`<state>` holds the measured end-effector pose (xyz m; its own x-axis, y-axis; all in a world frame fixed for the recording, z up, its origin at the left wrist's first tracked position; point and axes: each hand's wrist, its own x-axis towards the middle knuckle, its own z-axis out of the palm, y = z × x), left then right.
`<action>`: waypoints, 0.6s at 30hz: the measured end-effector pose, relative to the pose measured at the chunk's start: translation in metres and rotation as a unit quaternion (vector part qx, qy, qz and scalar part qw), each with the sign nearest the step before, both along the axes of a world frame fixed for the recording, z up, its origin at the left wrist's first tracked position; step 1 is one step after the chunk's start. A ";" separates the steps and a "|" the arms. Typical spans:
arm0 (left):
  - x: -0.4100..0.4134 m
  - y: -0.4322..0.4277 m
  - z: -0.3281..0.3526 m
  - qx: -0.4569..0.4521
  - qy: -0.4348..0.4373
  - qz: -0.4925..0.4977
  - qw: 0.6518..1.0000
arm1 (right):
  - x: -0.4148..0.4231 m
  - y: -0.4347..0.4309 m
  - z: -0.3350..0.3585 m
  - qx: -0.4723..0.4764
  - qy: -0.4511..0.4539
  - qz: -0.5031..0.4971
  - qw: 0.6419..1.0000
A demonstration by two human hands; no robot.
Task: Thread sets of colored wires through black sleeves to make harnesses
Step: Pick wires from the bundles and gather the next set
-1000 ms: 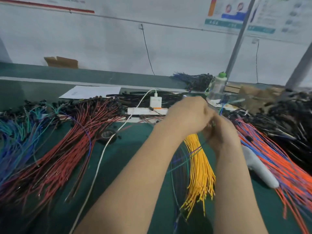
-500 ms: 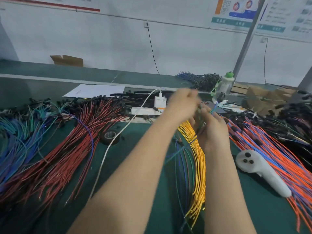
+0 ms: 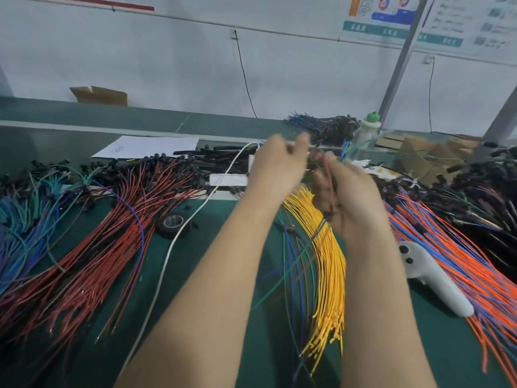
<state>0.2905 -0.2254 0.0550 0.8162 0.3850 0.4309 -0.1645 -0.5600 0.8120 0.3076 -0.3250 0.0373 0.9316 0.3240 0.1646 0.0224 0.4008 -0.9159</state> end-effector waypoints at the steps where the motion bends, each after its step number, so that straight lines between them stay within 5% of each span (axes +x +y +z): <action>1: -0.001 0.011 -0.010 -0.054 0.030 0.004 0.998 | 0.001 0.007 -0.006 -0.005 0.007 0.007 1.000; 5: -0.003 0.030 -0.065 -0.294 0.214 -0.079 0.928 | -0.002 0.037 -0.050 -0.267 -0.023 0.032 0.963; 8: -0.002 0.035 -0.092 -0.260 0.218 -0.077 0.938 | -0.007 0.044 -0.069 -0.406 -0.020 0.080 0.910; 14: -0.008 0.045 -0.051 -0.336 0.079 -0.178 0.921 | -0.021 0.012 -0.047 -0.159 0.025 0.276 0.947; 18: -0.005 0.050 -0.002 -0.468 -0.045 -0.219 0.855 | -0.045 -0.015 -0.019 -0.056 -0.059 0.478 0.875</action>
<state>0.2859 -0.1751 0.0529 0.9499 0.2623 0.1700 -0.2780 0.4600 0.8433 0.2626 -0.3402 0.0181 0.2046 0.9659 0.1586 -0.1776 0.1960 -0.9644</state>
